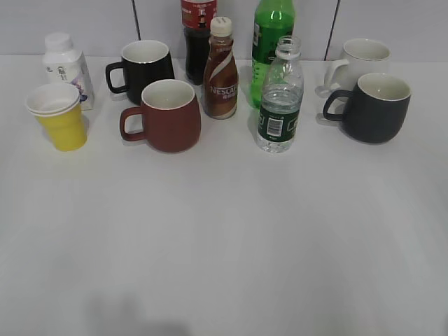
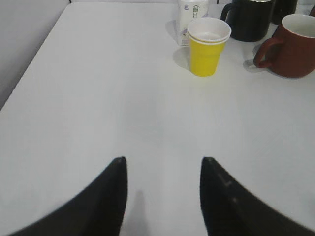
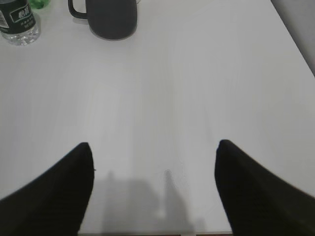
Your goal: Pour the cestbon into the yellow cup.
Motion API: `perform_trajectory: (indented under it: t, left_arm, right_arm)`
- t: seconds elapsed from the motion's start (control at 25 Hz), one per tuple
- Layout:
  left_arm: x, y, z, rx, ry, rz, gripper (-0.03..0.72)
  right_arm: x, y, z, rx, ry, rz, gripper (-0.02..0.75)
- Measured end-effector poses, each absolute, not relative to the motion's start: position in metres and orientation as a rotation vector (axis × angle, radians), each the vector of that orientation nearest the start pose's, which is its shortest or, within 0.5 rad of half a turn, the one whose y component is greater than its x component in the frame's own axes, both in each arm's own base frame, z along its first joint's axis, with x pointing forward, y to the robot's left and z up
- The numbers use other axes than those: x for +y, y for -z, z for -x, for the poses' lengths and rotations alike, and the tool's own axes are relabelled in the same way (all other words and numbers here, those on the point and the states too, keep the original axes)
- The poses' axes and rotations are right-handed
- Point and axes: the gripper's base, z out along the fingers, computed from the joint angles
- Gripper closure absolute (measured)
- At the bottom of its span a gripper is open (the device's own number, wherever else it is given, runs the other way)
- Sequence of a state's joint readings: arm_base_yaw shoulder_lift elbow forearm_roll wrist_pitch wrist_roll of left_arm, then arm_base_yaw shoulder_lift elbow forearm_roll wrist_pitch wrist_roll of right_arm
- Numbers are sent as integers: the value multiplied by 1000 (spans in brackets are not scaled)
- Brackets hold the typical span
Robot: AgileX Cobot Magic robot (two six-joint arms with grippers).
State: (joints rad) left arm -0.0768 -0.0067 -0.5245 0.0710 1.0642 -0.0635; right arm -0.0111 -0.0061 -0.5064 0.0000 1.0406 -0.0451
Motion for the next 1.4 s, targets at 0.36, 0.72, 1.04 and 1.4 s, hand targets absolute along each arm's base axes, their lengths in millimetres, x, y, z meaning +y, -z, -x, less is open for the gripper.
perform_trajectory:
  t: [0.36, 0.72, 1.04, 1.4]
  left_arm:
    - [6, -284, 9, 2015, 5, -9, 319]
    - [6, -284, 9, 2015, 5, -9, 319]
    - [6, -284, 9, 2015, 5, -9, 333]
    - [6, -284, 9, 2015, 5, -9, 351]
  right_arm:
    - [0, -281, 6, 2012, 36, 34, 164]
    - [0, -281, 6, 2012, 36, 34, 164]
    - [0, -281, 6, 2012, 36, 34, 164]
    - [0, -281, 6, 2012, 36, 34, 164]
